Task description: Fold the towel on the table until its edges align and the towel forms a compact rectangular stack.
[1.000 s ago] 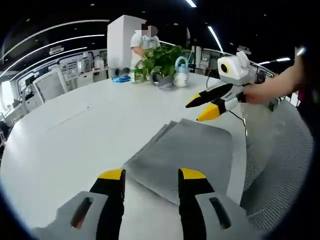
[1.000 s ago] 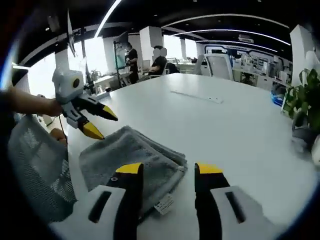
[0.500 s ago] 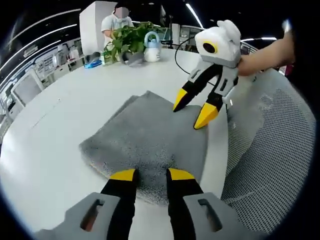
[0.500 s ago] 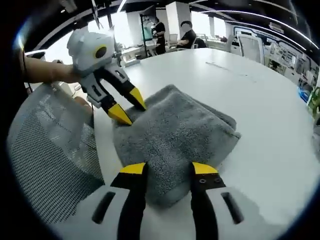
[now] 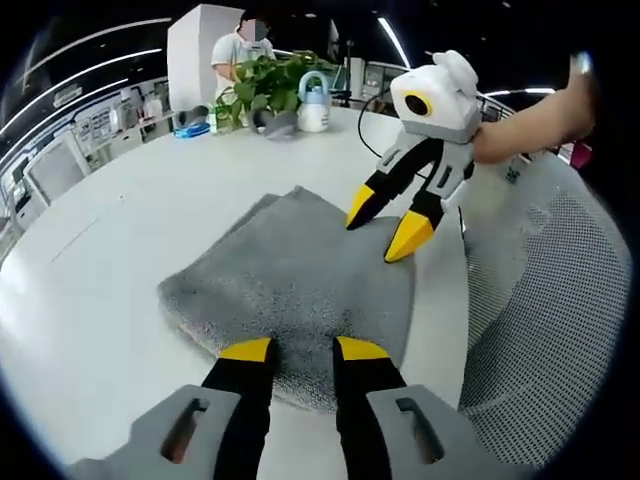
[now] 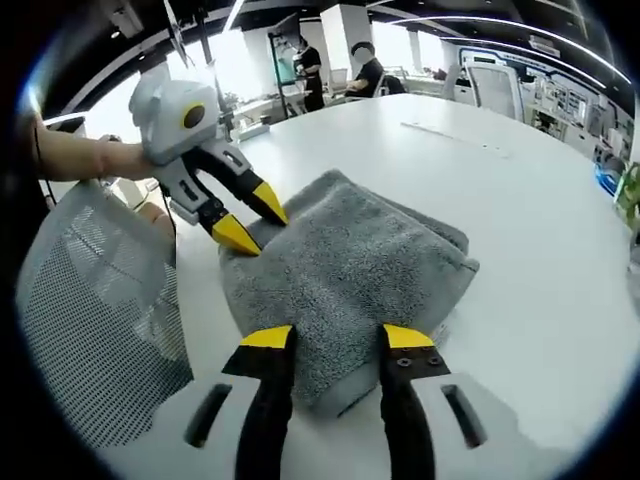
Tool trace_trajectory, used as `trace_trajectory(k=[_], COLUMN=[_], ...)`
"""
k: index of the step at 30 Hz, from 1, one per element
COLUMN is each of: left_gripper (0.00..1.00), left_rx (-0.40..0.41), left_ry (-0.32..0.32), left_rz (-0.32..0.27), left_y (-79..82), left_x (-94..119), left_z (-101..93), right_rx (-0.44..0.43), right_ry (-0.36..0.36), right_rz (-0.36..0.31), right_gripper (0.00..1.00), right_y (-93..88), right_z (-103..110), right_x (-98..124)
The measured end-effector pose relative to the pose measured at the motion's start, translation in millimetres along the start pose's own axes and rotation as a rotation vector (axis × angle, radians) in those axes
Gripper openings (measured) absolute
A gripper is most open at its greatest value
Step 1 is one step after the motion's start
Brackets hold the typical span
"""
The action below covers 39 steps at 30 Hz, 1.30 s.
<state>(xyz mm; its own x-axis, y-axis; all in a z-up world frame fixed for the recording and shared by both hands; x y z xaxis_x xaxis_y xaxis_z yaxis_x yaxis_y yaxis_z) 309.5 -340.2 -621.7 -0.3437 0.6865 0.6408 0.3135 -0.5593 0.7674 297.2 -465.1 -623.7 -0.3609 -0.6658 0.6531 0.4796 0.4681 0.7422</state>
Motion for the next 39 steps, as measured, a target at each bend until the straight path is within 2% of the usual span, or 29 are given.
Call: trace_trajectory(k=[21, 29, 39], left_gripper=[0.24, 0.23, 0.23], left_rx=[0.003, 0.017, -0.006], left_ry=[0.006, 0.014, 0.040], left_rz=[-0.008, -0.055, -0.059], left_y=[29.6, 37.8, 48.3], left_x=[-33, -44, -56], left_z=[83.6, 107.3, 129.5], right_rx=[0.004, -0.009, -0.019], right_ry=[-0.024, -0.036, -0.052], right_rz=[-0.001, -0.013, -0.007], right_gripper=[0.32, 0.31, 0.31], right_y=[45.2, 57.2, 70.0], right_z=[-77, -100, -124], right_x=[-33, -42, -52])
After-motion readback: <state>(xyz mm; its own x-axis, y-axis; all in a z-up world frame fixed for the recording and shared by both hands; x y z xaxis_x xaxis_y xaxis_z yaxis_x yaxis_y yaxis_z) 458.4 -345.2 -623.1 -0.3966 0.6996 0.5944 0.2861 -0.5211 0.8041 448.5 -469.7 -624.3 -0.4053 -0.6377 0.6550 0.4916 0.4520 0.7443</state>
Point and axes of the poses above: the point that each gripper's makers call its tool centre point, and the gripper's own axes: x roughly backward along the fingers, z roughly to its left, y roughly out of its top, the point moved 2 cm from there along x, roughly backward along the fingers, and after that the axes turned 2 degrees about -z, right-handed, at the moved point
